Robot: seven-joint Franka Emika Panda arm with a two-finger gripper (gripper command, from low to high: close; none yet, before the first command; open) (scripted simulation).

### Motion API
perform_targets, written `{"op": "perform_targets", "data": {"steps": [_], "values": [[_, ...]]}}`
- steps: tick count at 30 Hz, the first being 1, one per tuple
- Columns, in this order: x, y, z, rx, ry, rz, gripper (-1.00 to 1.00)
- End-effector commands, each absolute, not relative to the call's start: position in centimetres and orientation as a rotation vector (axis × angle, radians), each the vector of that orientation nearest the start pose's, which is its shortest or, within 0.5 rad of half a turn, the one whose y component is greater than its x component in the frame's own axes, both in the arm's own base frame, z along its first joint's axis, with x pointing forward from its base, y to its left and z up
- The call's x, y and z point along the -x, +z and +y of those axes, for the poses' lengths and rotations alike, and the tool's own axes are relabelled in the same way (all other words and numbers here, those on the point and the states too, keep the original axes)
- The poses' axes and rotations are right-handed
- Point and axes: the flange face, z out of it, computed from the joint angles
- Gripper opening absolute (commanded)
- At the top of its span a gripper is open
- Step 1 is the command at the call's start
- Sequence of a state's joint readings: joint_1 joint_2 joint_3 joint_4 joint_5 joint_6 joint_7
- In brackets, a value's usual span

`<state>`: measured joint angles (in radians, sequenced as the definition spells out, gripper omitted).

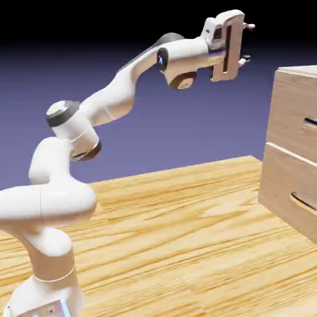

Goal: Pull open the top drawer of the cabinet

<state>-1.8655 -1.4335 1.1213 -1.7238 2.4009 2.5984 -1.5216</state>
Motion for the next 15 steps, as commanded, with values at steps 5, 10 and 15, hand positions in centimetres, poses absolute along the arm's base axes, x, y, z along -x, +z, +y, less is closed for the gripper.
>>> {"op": "perform_targets", "data": {"steps": [5, 10, 15], "values": [[-66.2, 56.8, 5.3, 2.451, -2.582, -0.871, 0.00], [-71.5, 47.4, -1.1, 2.494, -2.518, -1.014, 0.00], [-73.7, 45.1, -2.9, 2.504, -2.504, -1.037, 0.00]]}}
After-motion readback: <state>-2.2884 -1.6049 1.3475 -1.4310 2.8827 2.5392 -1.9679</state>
